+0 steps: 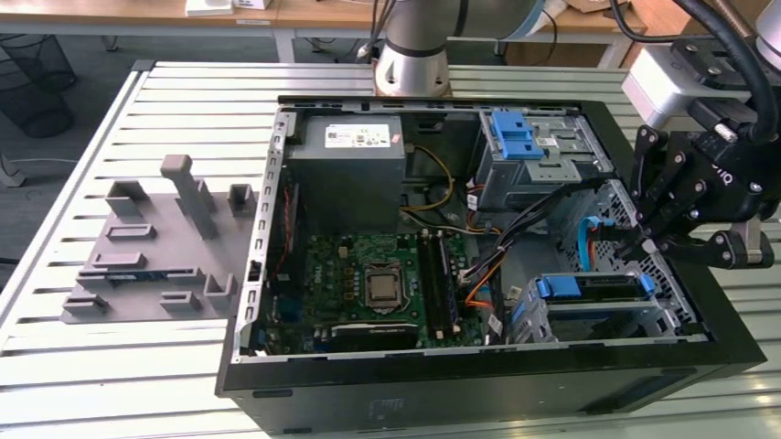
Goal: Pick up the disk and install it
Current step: 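Insert the first disk wire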
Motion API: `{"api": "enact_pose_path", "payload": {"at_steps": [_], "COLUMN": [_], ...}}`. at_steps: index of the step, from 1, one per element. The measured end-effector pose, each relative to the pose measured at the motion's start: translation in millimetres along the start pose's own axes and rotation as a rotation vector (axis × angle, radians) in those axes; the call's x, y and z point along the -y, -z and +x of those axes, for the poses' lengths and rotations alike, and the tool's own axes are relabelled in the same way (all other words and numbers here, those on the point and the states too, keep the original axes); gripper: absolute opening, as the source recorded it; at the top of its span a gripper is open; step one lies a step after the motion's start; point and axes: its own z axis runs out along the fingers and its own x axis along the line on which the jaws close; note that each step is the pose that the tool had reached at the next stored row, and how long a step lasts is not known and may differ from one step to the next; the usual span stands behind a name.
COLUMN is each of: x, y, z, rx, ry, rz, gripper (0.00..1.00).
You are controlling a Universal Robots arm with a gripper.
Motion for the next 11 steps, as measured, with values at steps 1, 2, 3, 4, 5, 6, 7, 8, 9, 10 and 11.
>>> {"api": "enact_pose_path", "payload": {"at_steps": [1,2,3,4,5,6,7,8,9,10,11], "x": [0.0,0.2,1.1,2.3,3.6,4.9,6.2,7.4,8.4,9.2,9.9], "y": [0.0,-0.1,-0.3,-0.4,-0.4,-0.5,-0.7,-0.8,-0.9,-1.1,-1.2], "z": [0.0,-0.1,-0.4,-0.8,-1.4,-2.1,-3.0,-4.0,-5.1,-6.5,-8.0], "rx": [0.0000,0.0001,0.0003,0.0004,0.0001,0.0000,0.0000,0.0001,0.0000,0.0001,0.0000], "ry": [0.000,0.000,0.000,0.000,0.000,0.000,0.000,0.000,0.000,0.000,0.000], "rz": [0.0000,0.0000,-0.0001,0.0000,0.0000,0.0000,0.0000,0.0000,0.0000,0.0000,0.0000], "gripper": [0.11,0.11,0.11,0.11,0.11,0.11,0.11,0.11,0.11,0.11,0.11]}}
